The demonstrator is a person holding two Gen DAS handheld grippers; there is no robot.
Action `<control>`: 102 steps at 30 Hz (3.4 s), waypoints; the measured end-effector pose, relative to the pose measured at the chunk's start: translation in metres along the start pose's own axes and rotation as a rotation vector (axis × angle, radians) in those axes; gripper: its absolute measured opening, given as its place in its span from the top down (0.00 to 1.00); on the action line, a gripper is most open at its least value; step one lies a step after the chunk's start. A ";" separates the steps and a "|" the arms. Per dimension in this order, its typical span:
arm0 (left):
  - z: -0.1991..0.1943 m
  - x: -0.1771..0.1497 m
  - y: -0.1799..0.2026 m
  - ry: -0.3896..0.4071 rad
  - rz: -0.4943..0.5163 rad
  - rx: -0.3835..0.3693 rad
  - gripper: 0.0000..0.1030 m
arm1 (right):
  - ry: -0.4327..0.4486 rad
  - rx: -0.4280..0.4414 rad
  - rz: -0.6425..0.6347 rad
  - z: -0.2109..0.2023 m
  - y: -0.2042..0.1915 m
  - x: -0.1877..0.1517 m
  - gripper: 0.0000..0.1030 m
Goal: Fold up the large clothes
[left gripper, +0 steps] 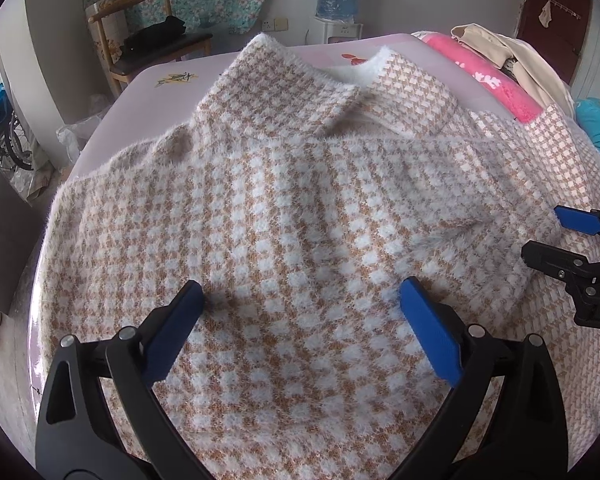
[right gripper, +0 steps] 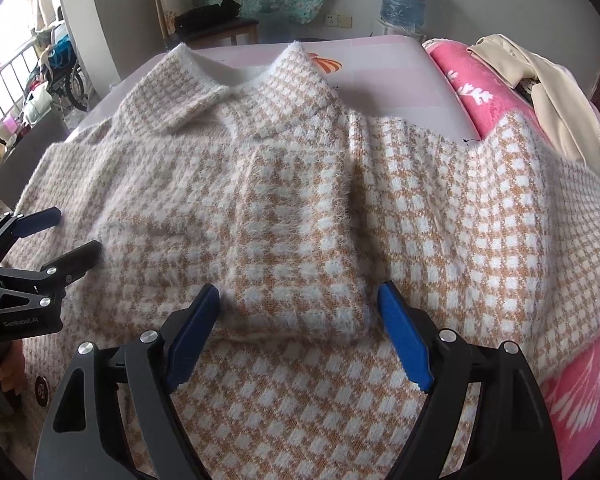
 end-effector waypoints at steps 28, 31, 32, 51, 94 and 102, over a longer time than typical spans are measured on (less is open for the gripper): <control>-0.001 -0.002 0.000 0.008 -0.008 0.003 0.07 | 0.241 -0.284 0.759 -0.178 0.344 0.003 0.27; -0.001 -0.002 0.000 0.008 -0.008 0.003 0.07 | 0.246 -0.294 0.821 -0.166 0.373 0.000 0.32; -0.001 -0.002 0.000 0.008 -0.009 0.003 0.07 | 0.247 -0.291 0.844 -0.161 0.381 -0.001 0.35; 0.002 0.000 -0.002 -0.001 -0.008 -0.006 0.07 | 0.430 -0.408 0.717 -0.195 0.345 0.012 0.82; -0.025 0.054 -0.030 -0.036 -0.176 -0.473 0.38 | -0.049 0.310 0.177 -0.039 0.062 -0.049 0.68; 0.039 0.083 0.009 -0.196 -0.160 -0.367 0.47 | -0.028 0.299 0.142 -0.026 0.067 -0.063 0.71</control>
Point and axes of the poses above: each gripper's, at about its wrist camera, not at the fingertips, and z roughly the way its jaws point, y to its right, x to its top, the point moved 2 cm from there along z, roughly the way its jaws point, and after that the axes turned 14 degrees about x, right-handed, at the moved point
